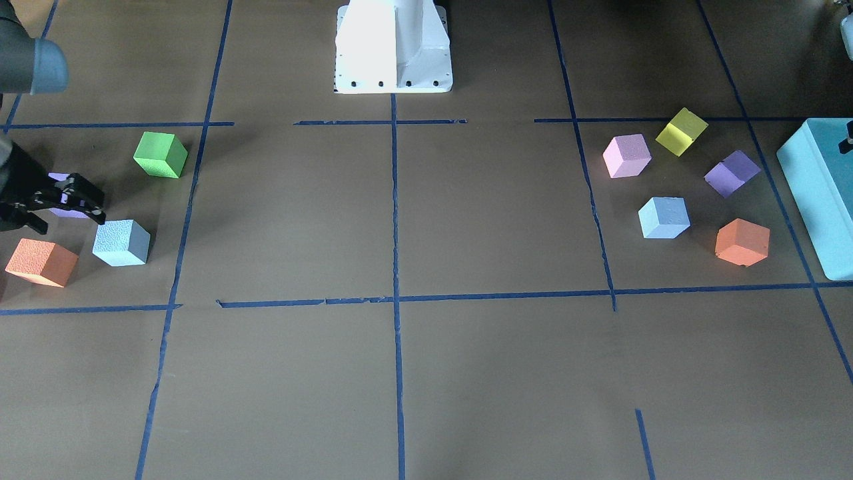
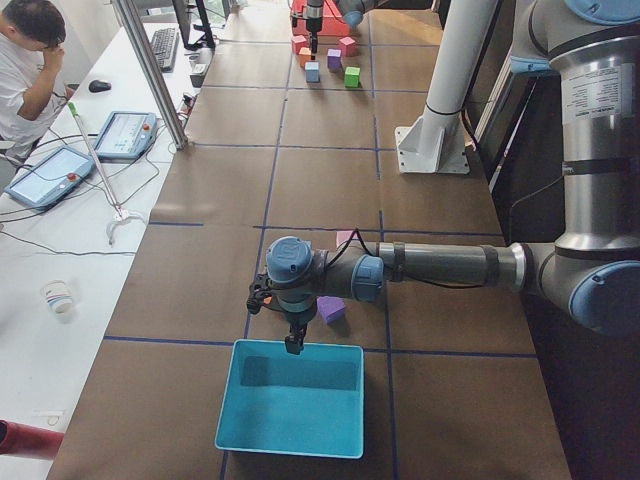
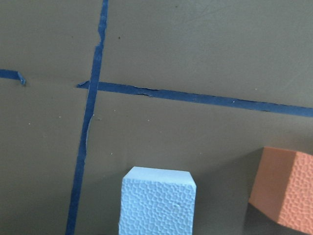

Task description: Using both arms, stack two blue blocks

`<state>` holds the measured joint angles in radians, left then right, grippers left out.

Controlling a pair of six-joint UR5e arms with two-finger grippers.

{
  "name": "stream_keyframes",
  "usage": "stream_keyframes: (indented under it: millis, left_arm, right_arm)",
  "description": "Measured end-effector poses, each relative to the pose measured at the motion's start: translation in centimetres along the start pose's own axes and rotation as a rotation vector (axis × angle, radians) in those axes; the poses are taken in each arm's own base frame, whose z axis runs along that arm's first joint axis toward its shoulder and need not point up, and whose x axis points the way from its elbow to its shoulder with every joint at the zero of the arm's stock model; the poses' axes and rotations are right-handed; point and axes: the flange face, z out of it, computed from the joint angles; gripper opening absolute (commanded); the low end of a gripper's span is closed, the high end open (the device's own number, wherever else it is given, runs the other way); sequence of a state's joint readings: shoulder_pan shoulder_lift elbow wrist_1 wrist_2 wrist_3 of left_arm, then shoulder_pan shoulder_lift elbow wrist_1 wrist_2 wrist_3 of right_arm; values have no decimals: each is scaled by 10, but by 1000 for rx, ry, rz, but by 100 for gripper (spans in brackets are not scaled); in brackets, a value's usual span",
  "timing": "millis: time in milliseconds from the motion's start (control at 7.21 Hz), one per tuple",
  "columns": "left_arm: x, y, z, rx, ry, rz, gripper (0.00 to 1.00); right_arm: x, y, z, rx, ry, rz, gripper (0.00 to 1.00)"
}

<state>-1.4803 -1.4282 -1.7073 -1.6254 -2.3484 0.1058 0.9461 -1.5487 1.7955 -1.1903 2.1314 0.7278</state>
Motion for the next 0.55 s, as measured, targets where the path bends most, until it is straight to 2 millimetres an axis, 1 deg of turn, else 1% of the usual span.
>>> stream_keyframes:
  millis: [139,416,554]
  left_arm:
    - [0,0,0,1,0,1,100]
    - [0,0,0,1,0,1,100]
    - [0,0,0,0,0,1,100]
  right_arm:
    - [-7,5,12,-5,14,-2,99]
    - [-8,11,33,-22,43,-8,97]
    - [-8,11,46,-37,57,-9,74]
